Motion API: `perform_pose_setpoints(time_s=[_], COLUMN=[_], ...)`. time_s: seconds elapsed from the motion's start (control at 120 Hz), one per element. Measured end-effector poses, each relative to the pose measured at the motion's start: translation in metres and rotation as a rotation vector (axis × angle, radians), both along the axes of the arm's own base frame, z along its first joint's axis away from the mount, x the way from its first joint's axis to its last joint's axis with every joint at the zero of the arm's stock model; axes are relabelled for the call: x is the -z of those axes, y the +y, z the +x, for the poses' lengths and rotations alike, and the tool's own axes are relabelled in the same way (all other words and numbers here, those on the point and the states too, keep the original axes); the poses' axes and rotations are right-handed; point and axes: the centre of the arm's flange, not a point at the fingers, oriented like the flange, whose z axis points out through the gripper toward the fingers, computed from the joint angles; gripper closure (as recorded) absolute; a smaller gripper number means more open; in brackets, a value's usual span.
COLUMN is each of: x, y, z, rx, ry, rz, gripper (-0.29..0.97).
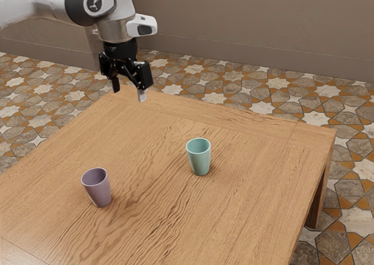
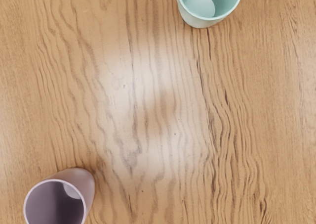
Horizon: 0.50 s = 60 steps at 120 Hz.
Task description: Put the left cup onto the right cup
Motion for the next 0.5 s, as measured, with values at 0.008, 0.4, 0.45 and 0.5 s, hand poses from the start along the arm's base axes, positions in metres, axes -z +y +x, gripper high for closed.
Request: perform_pose_setpoints(time_s=[0.008, 0.4, 0.45, 0.5], x=[0.0, 0.003, 0.005, 0.007], y=[-0.001, 0.012, 0.017, 0.021], z=[0.0, 0.004, 0.005, 0.005], rx=[0.001, -0.02, -0.028, -0.035], ry=[0.0, -0.005, -0.002, 0.002], rz=[0.0, 0.002, 0.003, 0.003], gripper=[0.0, 0.0, 0.0, 0.0])
